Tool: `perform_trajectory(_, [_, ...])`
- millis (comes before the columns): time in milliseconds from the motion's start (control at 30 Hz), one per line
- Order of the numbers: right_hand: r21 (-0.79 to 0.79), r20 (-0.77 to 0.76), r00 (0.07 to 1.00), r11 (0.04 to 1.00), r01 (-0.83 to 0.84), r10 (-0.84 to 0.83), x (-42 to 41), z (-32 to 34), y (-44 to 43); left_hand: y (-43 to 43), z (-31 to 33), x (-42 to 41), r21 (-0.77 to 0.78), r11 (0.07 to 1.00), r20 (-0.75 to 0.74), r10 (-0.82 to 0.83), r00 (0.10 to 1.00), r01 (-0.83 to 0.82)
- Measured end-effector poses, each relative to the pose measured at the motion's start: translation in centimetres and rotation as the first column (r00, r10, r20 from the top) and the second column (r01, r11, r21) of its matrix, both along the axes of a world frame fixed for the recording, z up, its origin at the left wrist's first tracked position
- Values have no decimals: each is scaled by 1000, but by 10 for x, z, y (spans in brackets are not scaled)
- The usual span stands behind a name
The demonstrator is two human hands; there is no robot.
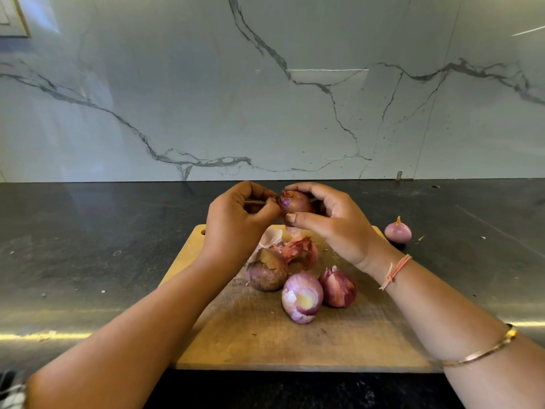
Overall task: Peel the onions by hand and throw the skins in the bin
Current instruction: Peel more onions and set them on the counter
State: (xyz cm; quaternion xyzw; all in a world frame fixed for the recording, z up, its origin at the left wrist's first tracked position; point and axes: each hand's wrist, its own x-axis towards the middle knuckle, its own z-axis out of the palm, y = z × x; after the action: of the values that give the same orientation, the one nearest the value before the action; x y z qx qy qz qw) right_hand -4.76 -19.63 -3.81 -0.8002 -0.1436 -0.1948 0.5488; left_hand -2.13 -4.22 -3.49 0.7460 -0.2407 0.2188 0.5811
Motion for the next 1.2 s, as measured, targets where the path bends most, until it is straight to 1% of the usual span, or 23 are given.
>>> perform_trajectory(300, [130,-13,999,990,-45,47,1,1,-2,1,-2,3,-50,999,-66,-5,998,2])
perform_trajectory(400, [181,-18,995,979,-94,99,2,1,-3,2,-2,6,-46,998,-87,33,996,-37])
perform_trajectory(500, [290,-10,987,945,-153,163,2,3,-5,7,-1,14,-91,991,-148,88,985,-102])
perform_trajectory(567, [312,-10,986,938,-154,165,3,4,-7,10,0,15,-90,987,-150,116,982,-131])
perform_trajectory(733, [277,-30,988,951,-136,150,3,2,-7,6,-1,5,-19,999,-100,45,994,-48])
perform_trajectory(867, [263,-22,990,956,-129,139,2,2,-6,5,1,0,-71,989,-138,-139,981,130])
perform_trajectory(933, [228,-16,991,965,-129,136,1,2,-5,4,1,-2,-47,979,-150,-205,967,200])
perform_trajectory(1000, [162,-5,993,980,-114,116,0,1,-3,3,0,-2,-21,977,-152,-213,965,213])
perform_trajectory(1133, [-10,-6,998,998,-56,56,-1,-1,-2,4,-1,0,-59,977,-167,-210,963,203])
perform_trajectory(1200, [-110,-18,999,993,-35,34,-3,-2,-1,4,-1,0,-51,979,-170,-203,964,197])
